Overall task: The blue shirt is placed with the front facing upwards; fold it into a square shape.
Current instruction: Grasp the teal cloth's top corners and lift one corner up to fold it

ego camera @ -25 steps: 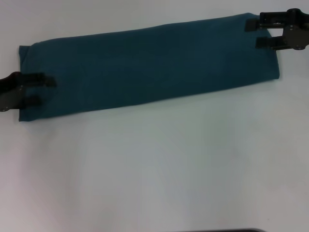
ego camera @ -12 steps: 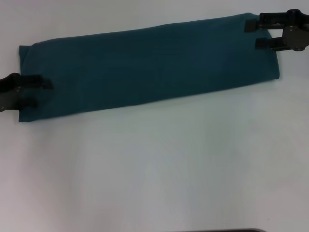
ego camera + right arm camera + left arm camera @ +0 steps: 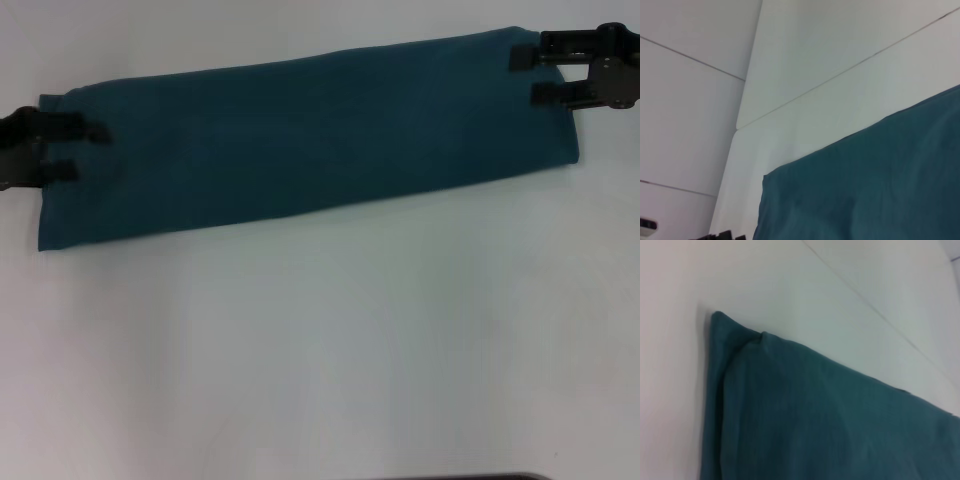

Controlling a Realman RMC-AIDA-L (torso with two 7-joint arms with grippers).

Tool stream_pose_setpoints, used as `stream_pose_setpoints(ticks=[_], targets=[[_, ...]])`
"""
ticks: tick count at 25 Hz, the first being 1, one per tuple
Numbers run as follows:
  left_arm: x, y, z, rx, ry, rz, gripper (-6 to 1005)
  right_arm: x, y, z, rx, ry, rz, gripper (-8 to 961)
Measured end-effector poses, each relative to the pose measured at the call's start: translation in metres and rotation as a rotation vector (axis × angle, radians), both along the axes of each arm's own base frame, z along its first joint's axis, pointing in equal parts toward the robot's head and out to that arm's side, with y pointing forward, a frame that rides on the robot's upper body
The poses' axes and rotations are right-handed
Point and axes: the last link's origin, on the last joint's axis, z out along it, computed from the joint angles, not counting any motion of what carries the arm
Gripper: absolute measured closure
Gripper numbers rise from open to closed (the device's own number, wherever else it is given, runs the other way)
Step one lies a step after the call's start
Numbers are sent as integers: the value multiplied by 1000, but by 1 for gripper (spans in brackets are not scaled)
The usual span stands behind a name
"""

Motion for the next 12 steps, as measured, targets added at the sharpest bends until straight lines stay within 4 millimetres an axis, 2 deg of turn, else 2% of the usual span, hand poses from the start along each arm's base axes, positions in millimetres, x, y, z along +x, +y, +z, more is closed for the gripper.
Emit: stream_pose_setpoints(ticks=[6,12], targets=[[6,14,-14,11,49,-2,207,0,0,0,-1,1,-1,88],[2,16,-16,-22,101,15,207,0,0,-1,-4,-2,-3,88]])
